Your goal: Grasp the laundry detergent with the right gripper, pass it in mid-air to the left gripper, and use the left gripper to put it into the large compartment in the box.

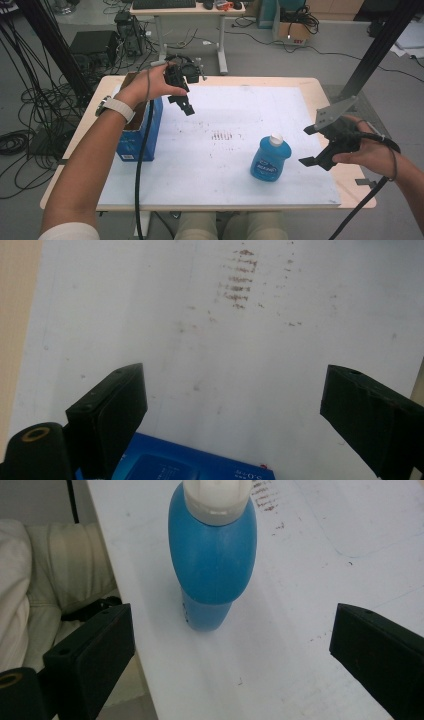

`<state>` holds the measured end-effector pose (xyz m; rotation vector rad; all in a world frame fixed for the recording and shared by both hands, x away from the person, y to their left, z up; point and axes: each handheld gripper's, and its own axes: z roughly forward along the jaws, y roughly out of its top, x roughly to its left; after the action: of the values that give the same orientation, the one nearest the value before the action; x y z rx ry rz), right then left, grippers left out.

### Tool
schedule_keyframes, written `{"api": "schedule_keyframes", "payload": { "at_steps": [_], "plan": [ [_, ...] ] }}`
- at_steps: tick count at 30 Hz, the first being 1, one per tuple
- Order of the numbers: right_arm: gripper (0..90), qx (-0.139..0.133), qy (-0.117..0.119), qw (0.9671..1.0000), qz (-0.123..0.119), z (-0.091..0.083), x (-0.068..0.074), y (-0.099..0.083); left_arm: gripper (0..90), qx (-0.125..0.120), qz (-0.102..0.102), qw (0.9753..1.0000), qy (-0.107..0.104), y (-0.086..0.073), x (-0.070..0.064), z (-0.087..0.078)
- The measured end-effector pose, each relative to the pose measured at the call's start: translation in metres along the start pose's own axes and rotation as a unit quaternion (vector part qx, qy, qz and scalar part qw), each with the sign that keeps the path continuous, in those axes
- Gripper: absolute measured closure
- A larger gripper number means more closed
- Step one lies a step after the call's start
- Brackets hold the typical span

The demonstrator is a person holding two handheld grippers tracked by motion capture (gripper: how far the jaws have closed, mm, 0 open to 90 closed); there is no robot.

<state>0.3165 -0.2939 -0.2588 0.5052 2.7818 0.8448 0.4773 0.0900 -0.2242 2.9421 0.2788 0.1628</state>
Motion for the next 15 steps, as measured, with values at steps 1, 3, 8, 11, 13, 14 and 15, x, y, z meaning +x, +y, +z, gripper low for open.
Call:
{"api": "schedule_keyframes", "payload": {
  "at_steps": [1,3,8,11,13,14,15],
  "plan": [
    [4.0,-0.008,-0.001,0.9999,-0.012,0.002,-0.002,0.0,11.7,0.0,0.0,1.0,0.001,0.0,0.0,0.0],
    [4.1,-0.015,-0.002,0.9999,-0.009,0.005,-0.001,-0.002,11.7,-0.002,0.002,1.0,0.004,0.0,0.0,-0.001],
    [4.4,-0.017,0.002,0.9998,0.004,0.011,0.001,-0.006,11.8,-0.004,0.001,1.0,0.005,-0.001,-0.001,-0.001],
    [3.7,-0.022,0.003,0.9997,0.01,0.016,0.003,-0.009,11.8,-0.004,-0.003,1.0,0.003,-0.002,-0.001,-0.001],
    [3.6,-0.025,0.003,0.9996,0.014,0.017,0.003,-0.011,11.8,-0.005,-0.003,1.0,0.003,-0.002,0.0,0.0],
    [3.6,-0.025,0.004,0.9995,0.017,0.018,0.004,-0.011,11.8,-0.004,-0.004,1.0,0.002,-0.002,-0.001,0.001],
    [3.8,-0.026,0.004,0.9995,0.019,0.021,0.004,-0.013,11.8,-0.002,-0.004,1.0,0.002,-0.002,0.0,0.001]
  ]
}}
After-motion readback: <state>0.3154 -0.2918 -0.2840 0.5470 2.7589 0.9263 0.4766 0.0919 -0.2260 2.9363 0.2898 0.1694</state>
